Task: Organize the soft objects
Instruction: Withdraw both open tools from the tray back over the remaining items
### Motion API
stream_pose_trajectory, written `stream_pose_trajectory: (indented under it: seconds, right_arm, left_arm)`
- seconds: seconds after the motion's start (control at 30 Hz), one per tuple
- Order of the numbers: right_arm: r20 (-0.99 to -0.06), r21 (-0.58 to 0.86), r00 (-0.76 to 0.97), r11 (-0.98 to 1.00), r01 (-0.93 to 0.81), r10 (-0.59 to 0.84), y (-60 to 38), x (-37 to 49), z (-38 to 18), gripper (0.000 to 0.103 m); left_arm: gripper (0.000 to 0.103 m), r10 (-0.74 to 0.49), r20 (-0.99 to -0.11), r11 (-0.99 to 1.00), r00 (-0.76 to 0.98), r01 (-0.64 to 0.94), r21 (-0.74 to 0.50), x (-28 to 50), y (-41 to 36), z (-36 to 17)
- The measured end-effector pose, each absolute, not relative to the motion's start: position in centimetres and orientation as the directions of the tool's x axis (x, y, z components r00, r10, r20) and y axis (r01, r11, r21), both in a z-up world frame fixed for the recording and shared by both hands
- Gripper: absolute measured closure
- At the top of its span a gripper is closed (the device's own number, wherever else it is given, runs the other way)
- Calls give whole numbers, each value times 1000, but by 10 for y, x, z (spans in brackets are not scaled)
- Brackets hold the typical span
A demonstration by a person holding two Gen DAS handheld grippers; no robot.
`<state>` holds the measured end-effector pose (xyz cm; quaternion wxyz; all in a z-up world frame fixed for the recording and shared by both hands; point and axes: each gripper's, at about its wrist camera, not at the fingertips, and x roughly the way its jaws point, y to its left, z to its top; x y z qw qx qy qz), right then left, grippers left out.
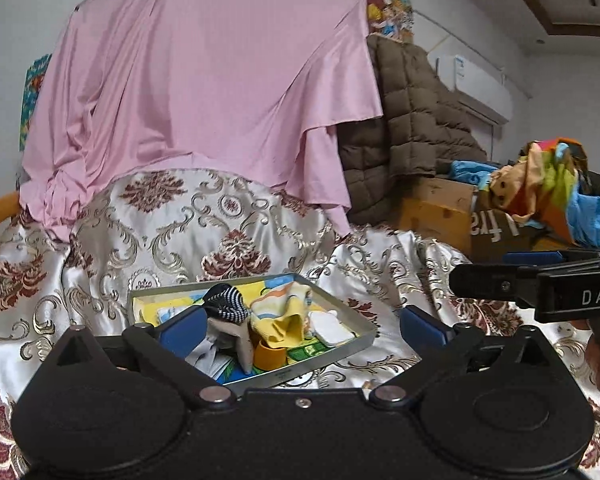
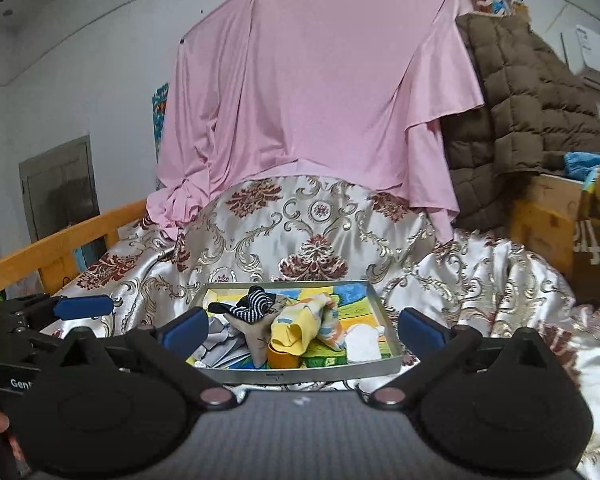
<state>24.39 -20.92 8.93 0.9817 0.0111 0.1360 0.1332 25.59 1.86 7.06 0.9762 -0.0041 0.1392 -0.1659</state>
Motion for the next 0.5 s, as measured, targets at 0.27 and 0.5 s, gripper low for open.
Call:
stream_pose_trajectory:
  seconds: [0.27, 0.5]
  right_arm:
    - [-232, 47, 947, 975, -218, 223, -227, 197, 66, 0]
    - [-242, 55, 950, 980, -189, 197, -233, 165, 39, 0]
  left_arm:
    - [1, -315, -249, 949, 916, 311, -55, 219, 11, 67]
    - [1, -339, -287, 940, 896, 308, -149, 191, 14, 46]
